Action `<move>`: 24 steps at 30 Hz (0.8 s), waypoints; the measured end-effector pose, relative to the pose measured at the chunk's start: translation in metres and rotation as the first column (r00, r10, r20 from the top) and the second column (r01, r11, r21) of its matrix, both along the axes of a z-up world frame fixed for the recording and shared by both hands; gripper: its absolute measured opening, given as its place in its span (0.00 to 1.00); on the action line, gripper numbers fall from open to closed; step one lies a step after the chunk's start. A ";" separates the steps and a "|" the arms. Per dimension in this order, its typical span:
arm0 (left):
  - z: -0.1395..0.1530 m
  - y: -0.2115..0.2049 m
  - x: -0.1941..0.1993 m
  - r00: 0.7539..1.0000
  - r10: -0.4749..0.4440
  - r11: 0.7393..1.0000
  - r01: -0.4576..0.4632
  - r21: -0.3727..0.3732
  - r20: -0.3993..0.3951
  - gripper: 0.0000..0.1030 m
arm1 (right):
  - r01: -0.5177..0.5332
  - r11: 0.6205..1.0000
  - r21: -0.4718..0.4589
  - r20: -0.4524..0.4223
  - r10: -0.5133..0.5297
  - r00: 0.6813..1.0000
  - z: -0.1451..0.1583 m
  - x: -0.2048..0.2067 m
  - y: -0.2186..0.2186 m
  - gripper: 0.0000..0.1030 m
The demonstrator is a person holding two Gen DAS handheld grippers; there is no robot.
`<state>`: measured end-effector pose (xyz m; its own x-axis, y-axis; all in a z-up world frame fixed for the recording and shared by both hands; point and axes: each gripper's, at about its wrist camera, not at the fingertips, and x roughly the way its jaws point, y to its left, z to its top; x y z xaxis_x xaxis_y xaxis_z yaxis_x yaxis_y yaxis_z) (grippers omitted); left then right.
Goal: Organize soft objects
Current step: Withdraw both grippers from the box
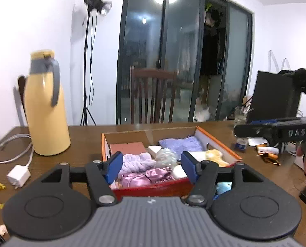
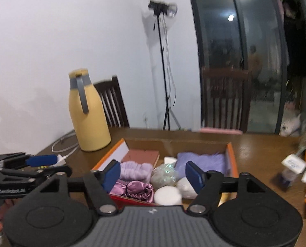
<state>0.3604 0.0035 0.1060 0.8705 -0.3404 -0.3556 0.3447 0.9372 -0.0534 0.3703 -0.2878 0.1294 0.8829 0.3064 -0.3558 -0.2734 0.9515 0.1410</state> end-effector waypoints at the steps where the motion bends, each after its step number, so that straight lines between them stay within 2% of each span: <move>1: 0.001 0.000 -0.015 1.000 0.007 1.000 -0.007 -0.001 0.016 0.67 | 0.004 1.000 0.000 0.023 -0.004 1.000 0.002 -0.014 -0.004 0.73; 6: 0.001 -0.001 -0.080 0.997 0.020 1.000 -0.020 -0.004 0.080 0.81 | 0.036 0.999 -0.010 0.115 -0.035 0.993 0.001 -0.089 -0.019 0.79; 8: -0.001 -0.002 -0.101 0.996 0.003 1.000 -0.003 0.003 0.092 0.82 | 0.054 0.998 -0.018 0.142 -0.051 0.989 -0.003 -0.119 -0.021 0.80; 13: -0.016 -0.006 -0.154 0.993 0.002 1.000 -0.002 0.001 0.116 0.92 | 0.065 0.997 -0.042 0.183 -0.056 0.981 -0.021 -0.183 -0.018 0.85; 19: -0.051 -0.007 -0.218 0.992 0.054 0.999 -0.053 -0.012 0.116 0.93 | 0.060 0.998 -0.033 0.189 -0.053 0.981 -0.060 -0.249 -0.009 0.87; 24: -0.048 0.000 -0.262 0.985 0.034 0.999 -0.032 -0.016 0.168 0.97 | 0.035 0.999 -0.014 0.177 -0.032 0.984 -0.080 -0.293 -0.004 0.90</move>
<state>0.0989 0.0030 0.0579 0.9283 -0.3144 -0.1985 0.3188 0.9478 -0.0099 0.0769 -0.2922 0.0493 0.9419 0.2713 -0.1979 -0.2609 0.9623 0.0771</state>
